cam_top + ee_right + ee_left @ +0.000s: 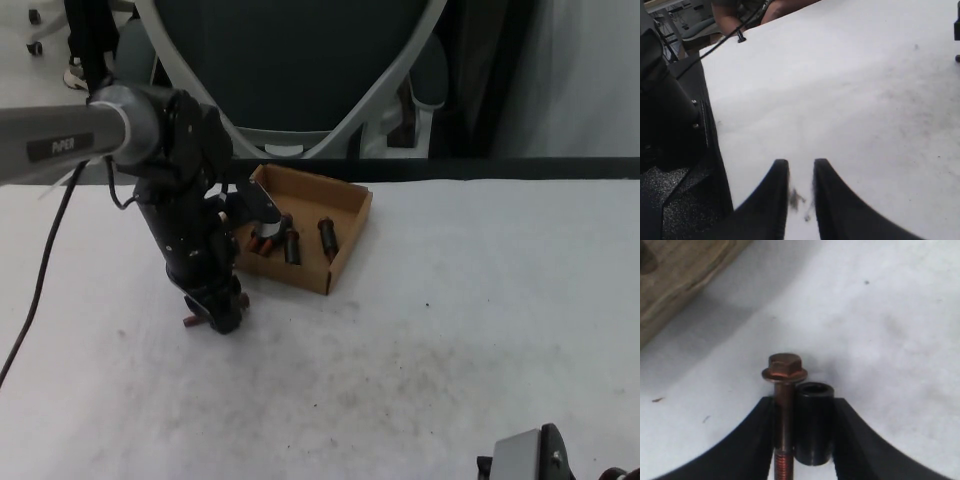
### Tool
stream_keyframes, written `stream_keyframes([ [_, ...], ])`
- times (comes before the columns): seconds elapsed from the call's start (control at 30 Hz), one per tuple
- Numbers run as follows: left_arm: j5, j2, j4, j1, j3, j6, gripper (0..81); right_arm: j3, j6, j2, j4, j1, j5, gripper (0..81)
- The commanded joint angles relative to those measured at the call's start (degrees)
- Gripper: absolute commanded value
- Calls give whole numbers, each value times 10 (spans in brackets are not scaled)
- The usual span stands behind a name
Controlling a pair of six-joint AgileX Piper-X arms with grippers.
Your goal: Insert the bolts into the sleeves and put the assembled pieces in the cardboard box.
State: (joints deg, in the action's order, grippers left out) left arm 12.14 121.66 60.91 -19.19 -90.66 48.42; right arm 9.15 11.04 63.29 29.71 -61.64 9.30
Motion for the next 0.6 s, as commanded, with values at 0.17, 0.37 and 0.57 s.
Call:
stream_keyframes([
  [0.17,120,-75,60,-23,5,-6,8,0,-3,-3,-7,-1,-4,183],
  [0.37,142,-119,88,-73,27,-6,8,0,6,-3,-7,-1,-4,183],
  [0.57,161,-142,123,-108,45,-5,8,0,6,-3,-8,-1,-4,183],
])
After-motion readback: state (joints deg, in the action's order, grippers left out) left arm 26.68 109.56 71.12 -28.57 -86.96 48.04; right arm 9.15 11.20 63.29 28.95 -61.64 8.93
